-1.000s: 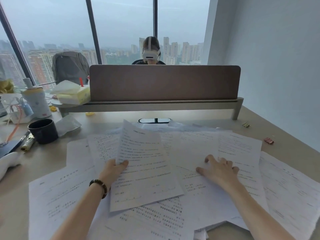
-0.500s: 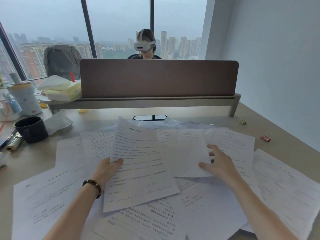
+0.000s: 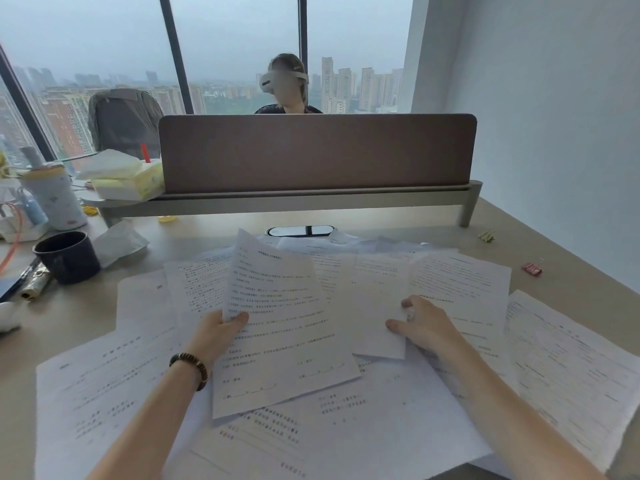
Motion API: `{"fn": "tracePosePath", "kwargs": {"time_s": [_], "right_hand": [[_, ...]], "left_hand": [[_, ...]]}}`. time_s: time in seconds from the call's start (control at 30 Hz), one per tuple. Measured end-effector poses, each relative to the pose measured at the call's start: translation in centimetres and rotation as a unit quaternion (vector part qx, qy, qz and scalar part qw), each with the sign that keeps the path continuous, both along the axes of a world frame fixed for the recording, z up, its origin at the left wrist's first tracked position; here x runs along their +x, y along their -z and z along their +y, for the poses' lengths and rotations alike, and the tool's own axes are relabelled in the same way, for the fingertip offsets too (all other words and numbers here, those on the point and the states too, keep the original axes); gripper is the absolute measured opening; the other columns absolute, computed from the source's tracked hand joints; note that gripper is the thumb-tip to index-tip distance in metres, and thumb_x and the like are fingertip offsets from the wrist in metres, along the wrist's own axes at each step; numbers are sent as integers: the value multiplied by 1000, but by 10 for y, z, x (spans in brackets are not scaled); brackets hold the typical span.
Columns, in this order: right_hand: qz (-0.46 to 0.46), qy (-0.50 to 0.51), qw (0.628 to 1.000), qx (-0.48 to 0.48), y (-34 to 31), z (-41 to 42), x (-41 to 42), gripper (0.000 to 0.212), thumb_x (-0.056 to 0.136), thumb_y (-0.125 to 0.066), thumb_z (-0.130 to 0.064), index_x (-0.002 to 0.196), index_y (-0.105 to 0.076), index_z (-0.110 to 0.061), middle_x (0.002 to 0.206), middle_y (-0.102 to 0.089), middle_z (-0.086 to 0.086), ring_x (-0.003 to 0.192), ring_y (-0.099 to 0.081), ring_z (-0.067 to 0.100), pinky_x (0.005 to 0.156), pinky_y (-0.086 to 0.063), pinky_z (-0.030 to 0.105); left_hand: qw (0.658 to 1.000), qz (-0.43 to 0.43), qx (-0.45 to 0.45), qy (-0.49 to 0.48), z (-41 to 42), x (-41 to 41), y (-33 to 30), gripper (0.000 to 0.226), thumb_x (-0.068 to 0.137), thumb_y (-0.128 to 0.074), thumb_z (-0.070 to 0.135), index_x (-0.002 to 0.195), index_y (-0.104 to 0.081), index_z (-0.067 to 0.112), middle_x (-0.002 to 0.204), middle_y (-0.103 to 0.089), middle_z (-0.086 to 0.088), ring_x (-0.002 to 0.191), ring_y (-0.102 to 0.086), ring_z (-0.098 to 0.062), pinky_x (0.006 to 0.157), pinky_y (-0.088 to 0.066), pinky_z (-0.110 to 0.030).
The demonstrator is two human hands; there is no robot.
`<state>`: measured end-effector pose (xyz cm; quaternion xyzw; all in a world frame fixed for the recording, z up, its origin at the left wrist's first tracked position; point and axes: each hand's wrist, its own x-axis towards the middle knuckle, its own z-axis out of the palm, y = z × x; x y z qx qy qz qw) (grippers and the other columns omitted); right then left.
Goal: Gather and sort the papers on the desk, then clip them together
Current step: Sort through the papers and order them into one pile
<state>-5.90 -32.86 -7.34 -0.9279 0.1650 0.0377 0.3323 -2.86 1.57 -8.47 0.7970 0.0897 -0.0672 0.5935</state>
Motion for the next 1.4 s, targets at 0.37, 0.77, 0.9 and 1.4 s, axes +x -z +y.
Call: {"fn": "tracePosePath", "kwargs": {"time_s": [0.37,0.77,0.9,1.4], "right_hand": [[-50,102,979,171,-3,-17,6,67,86,-75,-14,144,-43,-12,116,-66,14,113,-62,33,92,-51,40],[-82,93,969,214,9,-23,3,33,78,-80,-1,107,-75,-17,93,-77,16,84,-74,32,89,-58,50],[-88,90,951,284,5,-25,2,45,71,-72,19,106,-74,-9,85,-75,20,75,-72,34,68,-64,44],[-63,91,950,292,12,-21,11,45,84,-71,8,121,-70,-17,99,-76,19,91,-74,37,89,-58,54]], "left_hand": [[996,47,-79,-1,37,4,-18,12,96,-60,15,105,-66,9,83,-79,-13,67,-74,-31,55,-62,-40],[992,51,61,93,34,11,-19,18,98,-57,19,107,-70,10,97,-79,-11,86,-75,-33,80,-60,-48],[991,39,75,102,36,12,-24,13,97,-58,18,99,-70,13,88,-80,-5,79,-76,-26,71,-61,-39],[985,31,89,144,39,17,-20,17,99,-54,16,107,-69,13,100,-77,-9,84,-75,-24,64,-59,-31]]}}
